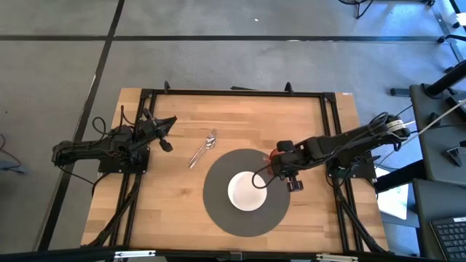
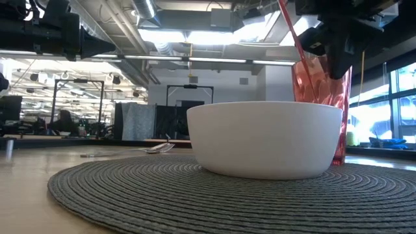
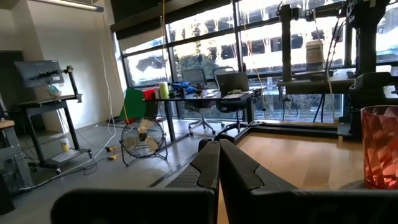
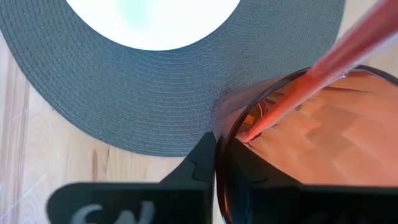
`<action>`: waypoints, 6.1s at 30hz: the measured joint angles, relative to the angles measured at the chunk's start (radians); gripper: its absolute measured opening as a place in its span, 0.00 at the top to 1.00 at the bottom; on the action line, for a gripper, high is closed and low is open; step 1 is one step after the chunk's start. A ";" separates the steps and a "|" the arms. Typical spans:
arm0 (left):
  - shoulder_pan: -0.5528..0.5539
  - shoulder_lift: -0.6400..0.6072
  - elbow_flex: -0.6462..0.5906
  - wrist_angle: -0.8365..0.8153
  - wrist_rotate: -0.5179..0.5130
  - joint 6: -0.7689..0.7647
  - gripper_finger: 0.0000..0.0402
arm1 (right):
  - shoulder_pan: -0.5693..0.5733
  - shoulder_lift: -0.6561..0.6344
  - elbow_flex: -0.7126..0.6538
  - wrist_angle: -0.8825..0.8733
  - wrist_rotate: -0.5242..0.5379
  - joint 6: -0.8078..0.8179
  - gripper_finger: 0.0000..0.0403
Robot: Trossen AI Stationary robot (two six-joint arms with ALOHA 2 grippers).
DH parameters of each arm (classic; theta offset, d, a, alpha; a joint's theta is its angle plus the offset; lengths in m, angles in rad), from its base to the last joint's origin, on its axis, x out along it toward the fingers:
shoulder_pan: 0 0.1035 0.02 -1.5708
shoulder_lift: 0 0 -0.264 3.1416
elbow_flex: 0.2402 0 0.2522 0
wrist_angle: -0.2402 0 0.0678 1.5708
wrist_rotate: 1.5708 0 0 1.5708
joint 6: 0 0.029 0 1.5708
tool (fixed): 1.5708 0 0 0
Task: Pick & Place Utensil
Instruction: Put the orange glass to the top right of the white bowl on the gray placemat, then put the silver spoon into the white bowl on the gray placemat
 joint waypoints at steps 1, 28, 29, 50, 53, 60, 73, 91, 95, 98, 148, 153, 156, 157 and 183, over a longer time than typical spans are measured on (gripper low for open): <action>0.000 0.000 0.000 0.000 0.000 0.000 0.99 | 0.000 0.001 0.000 0.001 0.000 0.000 0.96; 0.000 0.000 0.000 -0.006 0.001 0.000 0.99 | 0.008 -0.155 0.147 -0.043 0.041 -0.128 0.74; 0.000 0.000 0.000 -0.009 0.001 0.000 0.99 | 0.008 -0.201 0.132 -0.007 0.051 -0.140 0.75; 0.000 0.000 0.000 -0.007 0.001 -0.008 0.99 | -0.191 -1.173 -0.739 0.999 -0.080 -0.126 0.99; 0.000 0.000 0.000 -0.008 0.001 -0.005 0.99 | -0.206 -1.229 -0.792 1.016 -0.080 -0.101 0.99; 0.000 0.000 0.000 -0.014 0.000 -0.004 0.99 | -0.209 -1.355 -0.897 1.045 -0.081 -0.075 0.99; 0.000 0.000 0.000 -0.014 -0.002 -0.006 0.99 | -0.209 -1.410 -1.006 1.066 -0.018 -0.069 0.99; 0.000 0.000 0.000 -0.015 -0.001 -0.006 0.99 | -0.209 -1.409 -1.004 0.892 0.008 -0.063 0.99; 0.000 0.000 0.000 -0.015 0.001 -0.007 0.99 | -0.209 -1.410 -1.004 0.891 0.008 -0.053 0.99; 0.000 0.000 0.000 -0.015 0.000 -0.008 0.99 | -0.209 -1.410 -1.004 0.887 0.008 -0.055 0.99; -0.116 1.186 0.372 -0.229 0.112 -0.844 0.90 | -0.209 -1.410 -1.079 1.049 0.019 -0.058 0.99; -0.168 1.276 0.449 -0.270 0.150 -0.880 0.79 | -0.208 -1.410 -1.079 1.073 0.015 -0.049 0.99; -0.177 1.339 0.517 -0.376 0.159 -0.871 0.73 | -0.208 -1.410 -1.079 1.073 0.015 -0.046 0.99; -0.177 1.361 0.541 -0.415 0.159 -0.869 0.71 | -0.208 -1.410 -1.079 1.073 0.015 -0.045 0.99; -0.044 1.586 0.798 -0.692 0.273 -0.748 0.73 | -0.208 -1.410 -1.079 1.025 0.015 -0.050 0.94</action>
